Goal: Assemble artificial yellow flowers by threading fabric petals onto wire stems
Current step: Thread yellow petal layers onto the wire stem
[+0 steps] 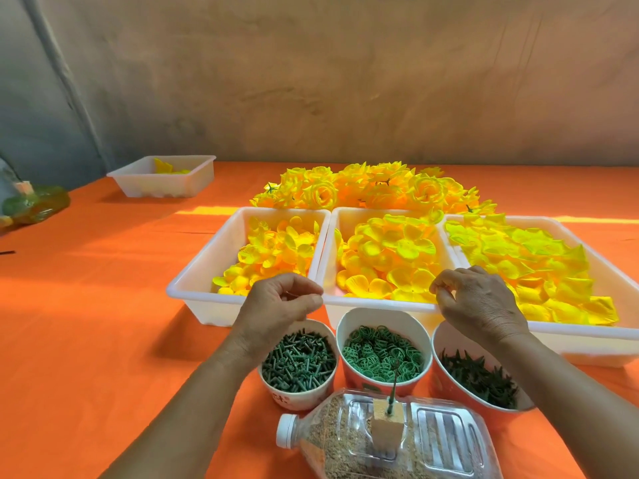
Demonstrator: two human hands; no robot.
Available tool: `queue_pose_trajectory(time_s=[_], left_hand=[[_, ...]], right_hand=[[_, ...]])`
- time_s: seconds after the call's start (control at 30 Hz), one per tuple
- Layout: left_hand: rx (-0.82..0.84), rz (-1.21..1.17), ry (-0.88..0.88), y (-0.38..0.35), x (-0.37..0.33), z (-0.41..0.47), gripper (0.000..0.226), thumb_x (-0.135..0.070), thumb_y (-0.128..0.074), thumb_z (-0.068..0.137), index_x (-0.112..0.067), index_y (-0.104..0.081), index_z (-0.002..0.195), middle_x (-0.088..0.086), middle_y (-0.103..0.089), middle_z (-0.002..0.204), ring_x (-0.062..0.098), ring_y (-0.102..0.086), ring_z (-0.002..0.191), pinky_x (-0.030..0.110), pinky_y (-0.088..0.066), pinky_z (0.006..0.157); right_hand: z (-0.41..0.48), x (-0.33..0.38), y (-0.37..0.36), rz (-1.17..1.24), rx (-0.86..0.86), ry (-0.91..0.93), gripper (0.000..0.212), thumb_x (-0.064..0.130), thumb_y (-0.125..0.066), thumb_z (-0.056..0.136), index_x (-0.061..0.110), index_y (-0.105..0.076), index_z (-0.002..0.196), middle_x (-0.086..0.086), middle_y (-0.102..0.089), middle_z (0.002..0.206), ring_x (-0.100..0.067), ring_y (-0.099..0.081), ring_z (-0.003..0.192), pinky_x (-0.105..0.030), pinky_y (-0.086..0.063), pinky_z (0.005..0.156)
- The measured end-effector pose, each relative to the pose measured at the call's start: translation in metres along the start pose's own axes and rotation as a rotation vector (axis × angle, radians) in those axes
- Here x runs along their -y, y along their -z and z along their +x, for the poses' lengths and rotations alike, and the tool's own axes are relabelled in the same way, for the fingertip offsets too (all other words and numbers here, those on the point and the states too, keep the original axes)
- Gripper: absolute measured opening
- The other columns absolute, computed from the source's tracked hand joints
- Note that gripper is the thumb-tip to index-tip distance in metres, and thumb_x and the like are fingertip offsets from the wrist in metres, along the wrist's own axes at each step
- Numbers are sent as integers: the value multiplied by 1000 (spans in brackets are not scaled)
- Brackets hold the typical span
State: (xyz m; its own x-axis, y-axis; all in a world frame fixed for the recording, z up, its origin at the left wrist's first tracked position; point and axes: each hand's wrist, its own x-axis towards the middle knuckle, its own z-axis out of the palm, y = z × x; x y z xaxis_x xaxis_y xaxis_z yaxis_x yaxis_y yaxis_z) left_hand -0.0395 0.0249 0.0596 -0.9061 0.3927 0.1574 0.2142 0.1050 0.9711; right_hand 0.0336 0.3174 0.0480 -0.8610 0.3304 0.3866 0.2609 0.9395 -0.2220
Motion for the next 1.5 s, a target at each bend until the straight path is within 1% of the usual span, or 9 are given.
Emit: queue_pose_trajectory(time_s=[0.1, 0.2, 0.4, 0.63, 0.77, 0.9, 1.1, 1.27, 1.5], left_hand=[[-248, 156, -20, 14, 1, 30, 26, -2, -72, 82, -26, -71, 75, -11, -68, 69, 0, -59, 61, 20, -49, 65], [-312, 321, 61, 27, 5, 56, 17, -9, -71, 82, -26, -70, 82, -1, -72, 89, 16, -64, 80, 33, -52, 79], [-226, 649, 153, 25, 9, 94, 55, -6, -59, 84, -30, -55, 133, 8, -67, 99, 29, -62, 88, 35, -53, 73], [1, 910, 154, 8, 11, 125, 73, -3, -45, 84, -41, -40, 146, 12, -65, 114, 31, -60, 91, 27, -40, 53], [-39, 956, 165, 0, 14, 131, 55, -4, -49, 86, -27, -58, 136, 10, -58, 137, 32, -56, 117, 30, -49, 80], [-120, 663, 158, 8, -3, 117, 48, -26, -47, 74, -25, -70, 116, 8, -67, 124, 32, -61, 112, 38, -49, 98], [-189, -188, 151, 22, -19, 73, 8, -11, -60, 93, -13, -67, 90, 13, -68, 88, 24, -65, 77, 33, -55, 70], [-127, -282, 115, 18, -34, 32, 33, 17, -48, 83, -12, -64, 90, 13, -67, 83, 24, -66, 72, 29, -57, 62], [-27, -238, -10, 0, -56, -9, 46, 26, -44, 79, -12, -66, 96, 8, -72, 75, 17, -71, 69, 22, -55, 60]], right_hand=[[0, 1, 0, -6, 12, 0, 21, 25, -49, 92, 31, -69, 89, 5, -70, 99, -21, -51, 100, -35, -33, 82], [0, 1, 0, -17, 16, -1, 22, 25, -48, 92, 31, -69, 90, 6, -70, 99, -21, -51, 100, -36, -36, 83], [-1, 2, -1, -28, 11, 4, 21, 26, -49, 92, 31, -69, 89, 7, -70, 97, -21, -52, 98, -36, -36, 82], [-1, 3, -1, -9, 2, 5, 20, 26, -50, 91, 31, -69, 88, 7, -70, 96, -20, -52, 98, -36, -35, 82], [-1, 2, 0, -9, -4, 6, 20, 26, -50, 91, 29, -69, 88, 6, -70, 95, -20, -52, 98, -36, -35, 82], [-1, 2, 0, -18, 3, 3, 20, 26, -50, 92, 29, -70, 89, 6, -70, 95, -21, -52, 99, -36, -36, 82], [-1, 2, 1, -9, 19, -10, 21, 26, -49, 92, 30, -69, 88, 6, -70, 95, -20, -51, 98, -37, -35, 83], [0, 5, 6, 16, 69, -45, 21, 27, -50, 93, 31, -71, 91, 4, -71, 99, -22, -51, 102, -36, -36, 82], [6, 38, 49, 366, 47, -86, 19, 33, -58, 93, 24, -72, 103, 0, -71, 107, -22, -62, 102, -33, -45, 84]])
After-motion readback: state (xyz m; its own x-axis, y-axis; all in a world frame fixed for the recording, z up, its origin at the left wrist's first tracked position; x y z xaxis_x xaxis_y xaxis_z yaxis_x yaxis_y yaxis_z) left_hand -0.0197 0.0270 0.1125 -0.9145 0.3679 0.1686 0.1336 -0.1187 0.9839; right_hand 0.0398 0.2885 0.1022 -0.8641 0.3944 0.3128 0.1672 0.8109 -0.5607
